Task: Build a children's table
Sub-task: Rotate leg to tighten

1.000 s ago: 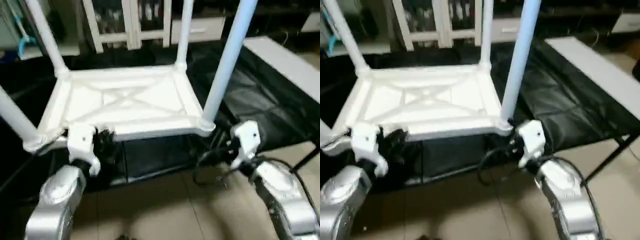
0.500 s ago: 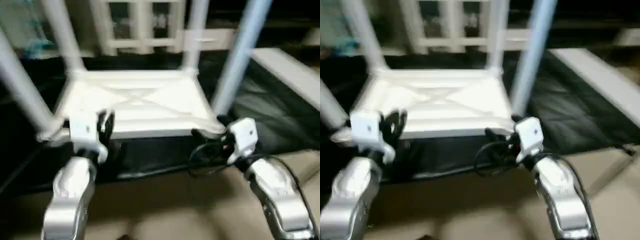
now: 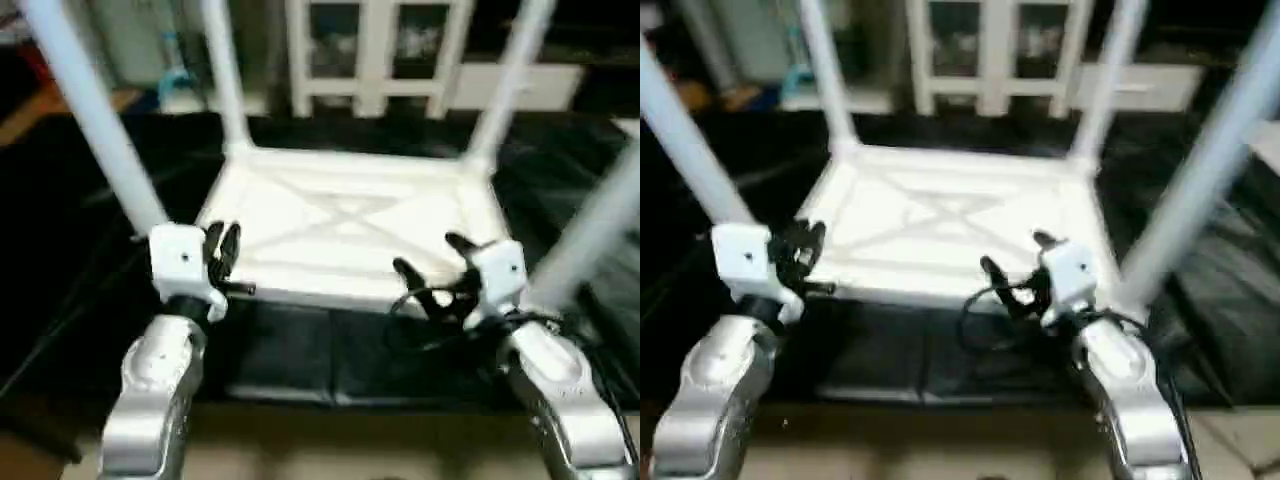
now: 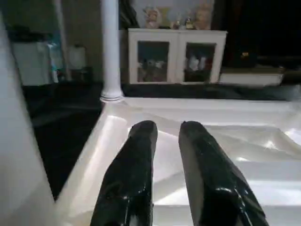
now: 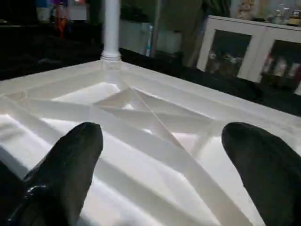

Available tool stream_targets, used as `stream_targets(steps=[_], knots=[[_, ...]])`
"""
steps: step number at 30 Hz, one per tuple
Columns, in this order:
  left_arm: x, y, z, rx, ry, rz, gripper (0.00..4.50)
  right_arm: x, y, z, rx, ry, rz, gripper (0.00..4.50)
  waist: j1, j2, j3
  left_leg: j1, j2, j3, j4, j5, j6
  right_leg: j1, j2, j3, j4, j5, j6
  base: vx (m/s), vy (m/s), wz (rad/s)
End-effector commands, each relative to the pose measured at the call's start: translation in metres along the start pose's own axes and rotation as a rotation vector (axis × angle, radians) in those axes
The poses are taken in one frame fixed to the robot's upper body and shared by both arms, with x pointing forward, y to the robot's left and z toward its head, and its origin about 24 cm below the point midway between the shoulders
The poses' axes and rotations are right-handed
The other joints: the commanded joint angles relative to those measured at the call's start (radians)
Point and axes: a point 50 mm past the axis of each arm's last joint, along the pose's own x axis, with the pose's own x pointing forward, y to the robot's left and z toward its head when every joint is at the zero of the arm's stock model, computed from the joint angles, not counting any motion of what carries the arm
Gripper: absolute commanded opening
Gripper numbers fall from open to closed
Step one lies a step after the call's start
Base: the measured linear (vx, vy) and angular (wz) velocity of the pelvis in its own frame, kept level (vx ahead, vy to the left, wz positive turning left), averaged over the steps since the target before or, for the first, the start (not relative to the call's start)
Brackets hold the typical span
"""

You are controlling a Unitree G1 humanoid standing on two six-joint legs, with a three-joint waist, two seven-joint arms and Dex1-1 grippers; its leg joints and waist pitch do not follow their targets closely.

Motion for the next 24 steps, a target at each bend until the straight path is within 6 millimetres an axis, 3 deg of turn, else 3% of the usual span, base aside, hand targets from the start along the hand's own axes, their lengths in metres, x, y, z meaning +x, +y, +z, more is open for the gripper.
stream_targets(steps=[1,2,3,4,5,6,7,8,9,11,12,14,17,20,24], knots=[[-0.009,-0.002,-0.003,-0.073,0.009,-0.079,1.06,-0.001,0.005,0.003,0.02,-0.031,0.03,4.5,0.02,0.013,-0.051,-0.036,0.087,-0.013,-0.068,0.32,-0.024,0.09,-0.092,0.039,-0.029,0.916,-0.219,0.0,0.0,0.0],[-0.018,-0.007,-0.005,-0.125,0.029,-0.186,1.25,-0.004,0.007,0.002,0.035,-0.031,0.048,4.5,0.012,0.045,-0.057,0.024,0.17,-0.03,-0.077,0.353,-0.029,0.022,-0.072,-0.005,-0.025,0.409,-0.214,0.0,0.0,0.0],[-0.019,-0.007,-0.006,-0.129,0.035,-0.197,1.36,-0.004,0.007,0.002,0.034,-0.03,0.051,4.5,0.004,0.043,-0.047,0.022,0.178,-0.028,-0.09,0.337,-0.026,0.017,-0.079,-0.011,-0.034,0.283,-0.215,0.023,0.065,0.13],[-0.033,-0.006,-0.009,-0.151,0.088,-0.304,1.36,-0.006,0.01,0.001,0.035,-0.029,0.074,4.5,0.007,0.028,-0.035,0.016,0.158,-0.005,-0.098,0.194,-0.025,0.026,-0.094,-0.008,-0.063,0.141,-0.218,-0.012,0.065,0.17],[-0.039,-0.002,-0.01,-0.151,0.116,-0.338,1.41,-0.006,0.011,0.002,0.038,-0.03,0.08,4.5,0.009,0.021,-0.031,0.012,0.143,0.011,-0.1,0.105,-0.022,0.031,-0.101,0.0,-0.075,0.095,-0.224,-0.012,0.065,0.17],[-0.042,0.001,-0.011,-0.154,0.131,-0.349,1.48,-0.006,0.011,0.002,0.039,-0.032,0.082,4.5,0.012,0.012,-0.024,0.008,0.133,0.031,-0.114,-0.06,-0.011,0.037,-0.113,0.013,-0.092,-0.013,-0.233,0.0,0.0,0.0],[-0.042,0.001,-0.011,-0.154,0.131,-0.349,1.48,-0.006,0.011,0.002,0.039,-0.032,0.082,4.5,0.011,0.011,-0.022,0.005,0.133,0.032,-0.119,-0.107,-0.007,0.043,-0.117,0.016,-0.096,-0.061,-0.236,0.0,0.0,0.0],[-0.045,0.014,-0.006,-0.142,0.119,-0.31,1.67,-0.007,0.012,0.002,0.054,-0.037,0.095,4.5,0.009,0.001,-0.013,0.007,0.136,0.043,-0.131,-0.208,0.005,0.037,-0.121,0.02,-0.112,-0.207,-0.221,0.0,0.0,0.0],[-0.045,0.014,-0.006,-0.142,0.119,-0.31,1.67,-0.007,0.012,0.002,0.054,-0.037,0.095,4.5,0.01,0.006,-0.013,0.01,0.139,0.044,-0.132,-0.225,0.002,0.034,-0.125,0.02,-0.115,-0.246,-0.214,-0.054,0.009,0.11],[-0.039,0.041,0.0,-0.092,0.095,-0.13,1.85,-0.005,0.013,0.004,0.052,-0.044,0.104,4.5,0.005,0.009,-0.011,0.007,0.145,0.049,-0.138,-0.25,-0.012,0.028,-0.123,0.018,-0.12,-0.288,-0.193,-0.052,0.005,0.07],[-0.038,0.046,0.001,-0.081,0.09,-0.097,1.96,-0.005,0.014,0.004,0.05,-0.045,0.106,4.5,0.004,0.005,-0.013,0.005,0.144,0.049,-0.139,-0.248,-0.02,0.029,-0.122,0.016,-0.118,-0.282,-0.179,0.0,0.0,0.0],[-0.035,0.055,0.005,-0.078,0.073,-0.012,2.11,-0.004,0.015,0.004,0.049,-0.048,0.109,4.5,0.003,0.004,-0.016,-0.004,0.145,0.047,-0.14,-0.206,-0.022,0.036,-0.125,0.015,-0.114,-0.221,-0.172,0.0,0.0,0.0],[-0.03,0.067,0.011,-0.08,0.055,0.097,2.28,-0.002,0.016,0.004,0.049,-0.048,0.116,4.5,0.004,0.006,-0.022,-0.002,0.146,0.048,-0.138,-0.173,-0.021,0.036,-0.125,0.014,-0.11,-0.161,-0.179,0.0,0.0,0.0],[-0.026,0.068,0.018,-0.104,0.026,0.106,2.62,-0.002,0.017,0.003,0.048,-0.041,0.122,4.5,0.008,0.006,-0.028,-0.009,0.145,0.05,-0.131,-0.074,-0.006,0.044,-0.127,0.011,-0.1,-0.014,-0.202,0.0,0.0,0.0],[-0.015,0.061,0.027,-0.194,-0.026,0.056,2.78,-0.004,0.019,0.0,0.057,-0.022,0.137,4.5,0.013,0.006,-0.035,-0.006,0.144,0.054,-0.124,0.009,0.014,0.047,-0.128,0.007,-0.092,0.089,-0.228,0.0,0.0,0.0]])
